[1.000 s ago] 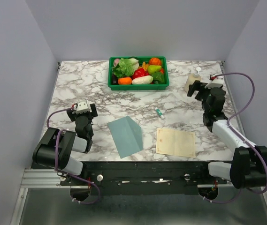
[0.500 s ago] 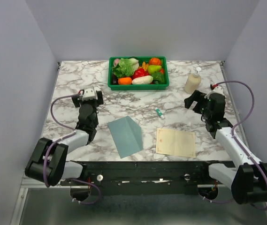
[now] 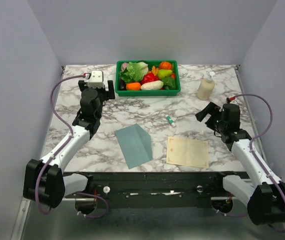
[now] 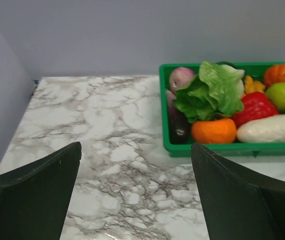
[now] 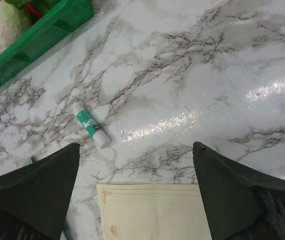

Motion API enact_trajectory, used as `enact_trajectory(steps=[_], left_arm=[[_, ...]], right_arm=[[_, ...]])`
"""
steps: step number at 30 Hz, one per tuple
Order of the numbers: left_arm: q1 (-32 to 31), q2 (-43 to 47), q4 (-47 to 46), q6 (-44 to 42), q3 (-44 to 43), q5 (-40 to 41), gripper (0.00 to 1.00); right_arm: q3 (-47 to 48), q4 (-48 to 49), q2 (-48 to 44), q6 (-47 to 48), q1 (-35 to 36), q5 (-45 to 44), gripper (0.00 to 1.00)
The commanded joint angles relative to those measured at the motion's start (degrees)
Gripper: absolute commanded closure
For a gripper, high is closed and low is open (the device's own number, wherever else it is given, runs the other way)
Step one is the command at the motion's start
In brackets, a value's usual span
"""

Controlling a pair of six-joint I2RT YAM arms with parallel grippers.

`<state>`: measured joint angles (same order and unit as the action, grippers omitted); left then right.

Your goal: Place the letter into the envelope and seal it

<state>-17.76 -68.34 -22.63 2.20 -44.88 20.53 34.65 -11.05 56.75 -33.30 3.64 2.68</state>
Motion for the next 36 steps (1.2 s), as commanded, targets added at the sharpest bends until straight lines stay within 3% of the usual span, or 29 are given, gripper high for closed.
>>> enact_trajectory(steps=[1, 4, 6, 8, 10, 15, 18, 20, 24, 27, 31, 36], left_arm=[[-3.14, -0.57, 14.26, 6.24, -7.84, -14.73, 0.01], [-10.16, -0.57, 21.75, 5.54, -9.96, -9.13, 0.01], [-18.08, -0.92, 25.52, 6.41, -10.13, -4.29, 0.01], [-21.43, -2.15, 29.73, 11.85, -11.02, -3.74, 0.02], [-21.35, -1.28, 27.75, 15.98, -7.18, -9.09, 0.01], [-21.18, 4.96, 14.58, 23.55, 2.86, -11.39, 0.01], [-21.18, 4.89, 19.26, 21.03, 1.92, -10.78, 0.01], [-23.71, 0.41, 28.81, 17.42, -5.54, -11.75, 0.01], [-35.66, -3.29, 29.50, 12.74, -9.17, -6.20, 0.03], [-38.66, -6.18, 25.54, 17.92, -6.89, -11.91, 0.12], [-43.84, -13.29, 22.90, 21.09, -5.57, -13.68, 0.33], [-47.45, -20.51, 19.56, 22.41, -7.49, -15.25, 0.43]], right_arm=[[1.64, -10.12, -0.68, -3.96, -0.39, -0.13, 0.00], [1.29, -14.43, -1.90, -4.93, -0.74, -1.18, 0.00], [0.07, -16.36, -2.78, -5.37, -1.52, -0.84, 0.00], [-1.07, -16.90, -3.57, -5.90, -1.88, -0.04, 0.00], [-2.39, -16.81, -4.72, -6.16, -2.06, 0.84, 0.00], [-2.93, -16.90, -6.30, -5.55, -2.15, 1.54, 0.00], [-2.66, -17.25, -6.91, -5.20, -2.15, 1.54, 0.00], [-2.92, -17.43, -7.09, -5.28, -2.15, 1.63, 0.00], [-3.63, -17.87, -6.48, -5.46, -2.32, 1.63, 0.00], [-4.50, -18.04, -5.60, -5.72, -2.50, 1.63, 0.00], [-4.68, -18.74, -5.69, -5.81, -2.85, 1.72, 0.00], [-3.72, -19.18, -6.12, -5.37, -3.11, 1.72, 0.00]])
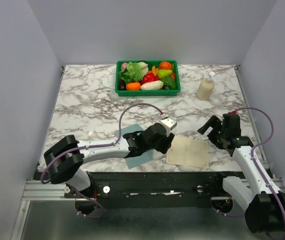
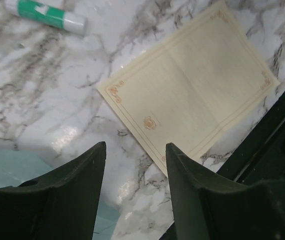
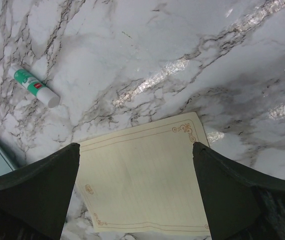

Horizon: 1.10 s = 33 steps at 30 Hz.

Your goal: Place the letter into the envelope and seal it

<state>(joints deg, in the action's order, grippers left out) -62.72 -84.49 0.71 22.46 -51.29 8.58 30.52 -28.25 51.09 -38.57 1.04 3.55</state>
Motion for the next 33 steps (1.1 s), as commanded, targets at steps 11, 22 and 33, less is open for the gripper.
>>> enact_trajectory(steps=[11, 22, 33], left_arm=[[-3.64, -14.29, -7.74, 1.89, -6.10, -8.49, 0.65], [-3.29, -23.17, -4.14, 2.59, -8.75, -8.05, 1.00], [4.97, -21.42, -6.78, 5.23, -1.62, -8.49, 1.00]], right_arm=[[-0.02, -2.95, -2.84, -0.10, -0.77, -0.48, 0.02], [0.24, -3.04, -3.02, -0.28, -0.77, -0.30, 0.06], [-0.38, -2.60, -1.26, 1.30, -0.77, 1.89, 0.01]])
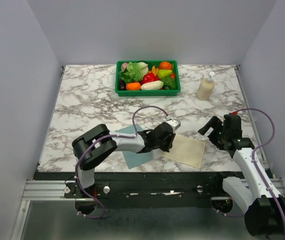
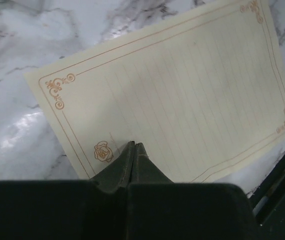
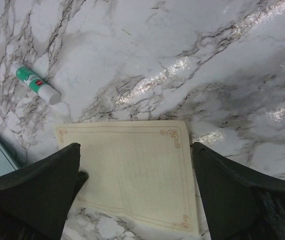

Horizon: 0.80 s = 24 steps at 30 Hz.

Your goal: Place the letter into the envelope and seal it

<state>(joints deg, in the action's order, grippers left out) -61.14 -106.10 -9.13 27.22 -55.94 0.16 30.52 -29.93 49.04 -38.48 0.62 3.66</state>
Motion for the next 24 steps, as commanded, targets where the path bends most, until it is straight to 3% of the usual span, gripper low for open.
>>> enact_trajectory(steps=[1, 14, 24], left_arm=[[3.66, 0.37, 3.15, 0.20, 2.95, -0.16, 1.00], [3.93, 0.63, 3.15, 4.15, 4.08, 0.45, 1.00], [3.23, 1.60, 1.92, 14.87, 9.01, 3.70, 1.00]], right_arm=[[-0.55, -0.66, 1.06, 1.39, -0.36, 2.57, 0.01], [-4.33, 0.93, 2.73, 0.96, -0.36, 10.66, 0.07], [-6.35, -0.13, 5.10, -1.16, -0.36, 9.88, 0.00]])
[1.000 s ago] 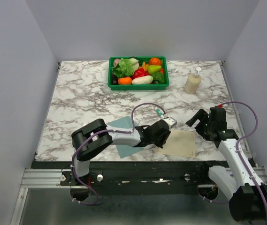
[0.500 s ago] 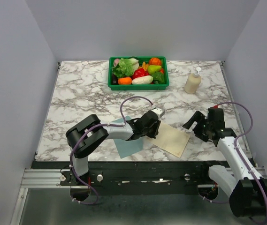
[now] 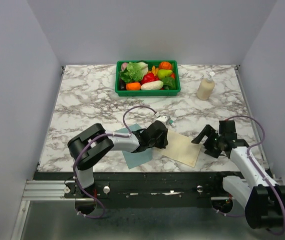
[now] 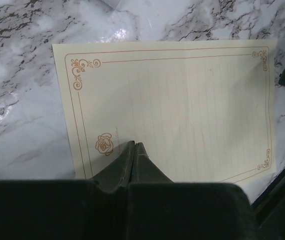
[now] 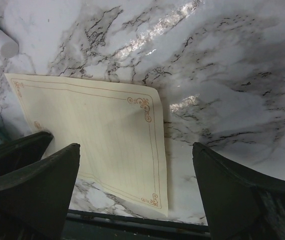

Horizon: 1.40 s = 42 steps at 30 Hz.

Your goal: Place the letter into the envelope and seal it

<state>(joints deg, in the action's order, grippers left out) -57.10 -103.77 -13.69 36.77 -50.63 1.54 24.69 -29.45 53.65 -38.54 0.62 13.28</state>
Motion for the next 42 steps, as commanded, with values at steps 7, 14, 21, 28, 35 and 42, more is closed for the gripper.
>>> enact_trajectory(steps=[7, 14, 21, 28, 35, 42], left_arm=[[-3.27, -2.05, 6.49, 5.94, 2.56, 1.89, 1.00], [-4.42, -2.49, 6.40, 6.99, 1.85, 1.71, 1.00], [-4.60, -2.67, 6.57, 7.43, 2.03, 1.89, 1.00], [-4.69, -3.46, 6.75, 7.26, 1.77, 1.62, 1.00], [-4.69, -3.37, 6.93, 7.26, 1.59, 1.62, 1.00], [-4.77, -3.99, 6.75, 7.17, 1.50, 1.10, 1.00]], right_arm=[[-2.71, 4.22, 2.51, -1.80, -0.36, 4.73, 0.00], [-3.07, 5.90, 4.54, -1.53, -0.36, 7.02, 0.01], [-4.21, 9.40, 1.12, -2.59, -0.27, 10.80, 0.02], [-6.05, 14.59, -3.90, -3.12, -0.36, 18.00, 0.02], [-6.93, 17.32, -5.83, -3.12, -0.36, 22.31, 0.02], [-8.16, 24.08, -4.96, -4.69, -0.36, 29.34, 0.02]])
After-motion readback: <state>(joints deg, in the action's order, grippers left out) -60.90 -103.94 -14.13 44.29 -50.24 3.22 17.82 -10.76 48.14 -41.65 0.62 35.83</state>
